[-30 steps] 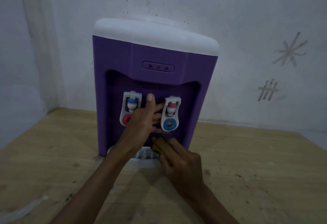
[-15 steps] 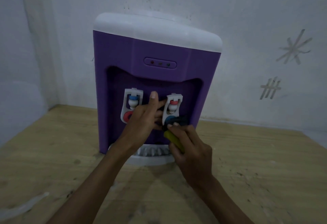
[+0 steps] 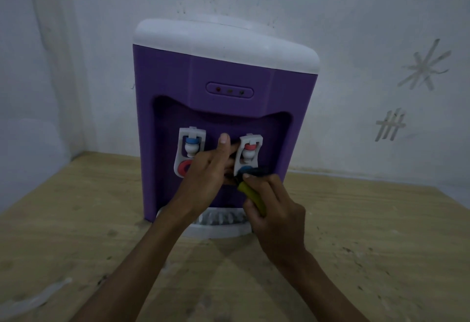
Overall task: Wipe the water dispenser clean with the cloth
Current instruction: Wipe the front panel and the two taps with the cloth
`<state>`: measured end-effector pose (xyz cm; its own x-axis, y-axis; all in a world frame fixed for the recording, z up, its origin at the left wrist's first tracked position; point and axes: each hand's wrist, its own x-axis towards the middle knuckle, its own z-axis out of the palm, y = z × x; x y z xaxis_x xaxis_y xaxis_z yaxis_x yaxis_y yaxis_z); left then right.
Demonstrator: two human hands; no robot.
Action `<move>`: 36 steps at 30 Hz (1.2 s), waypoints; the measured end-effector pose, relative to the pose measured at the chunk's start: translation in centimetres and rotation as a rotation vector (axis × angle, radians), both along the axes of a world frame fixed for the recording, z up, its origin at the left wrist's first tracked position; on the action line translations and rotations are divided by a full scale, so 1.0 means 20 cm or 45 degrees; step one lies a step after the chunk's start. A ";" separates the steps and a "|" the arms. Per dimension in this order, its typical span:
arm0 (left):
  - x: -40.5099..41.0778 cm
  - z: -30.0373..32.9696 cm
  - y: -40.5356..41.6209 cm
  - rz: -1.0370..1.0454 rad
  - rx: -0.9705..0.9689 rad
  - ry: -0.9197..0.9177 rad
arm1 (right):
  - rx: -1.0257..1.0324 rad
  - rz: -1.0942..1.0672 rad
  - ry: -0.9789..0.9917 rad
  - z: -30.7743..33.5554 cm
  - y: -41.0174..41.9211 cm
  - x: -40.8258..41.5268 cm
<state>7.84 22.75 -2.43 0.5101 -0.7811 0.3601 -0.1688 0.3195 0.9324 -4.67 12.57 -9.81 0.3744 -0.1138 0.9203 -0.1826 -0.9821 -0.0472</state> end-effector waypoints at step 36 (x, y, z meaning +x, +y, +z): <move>0.02 -0.02 0.00 0.041 -0.020 -0.243 | 0.237 0.008 -0.111 0.05 0.05 0.02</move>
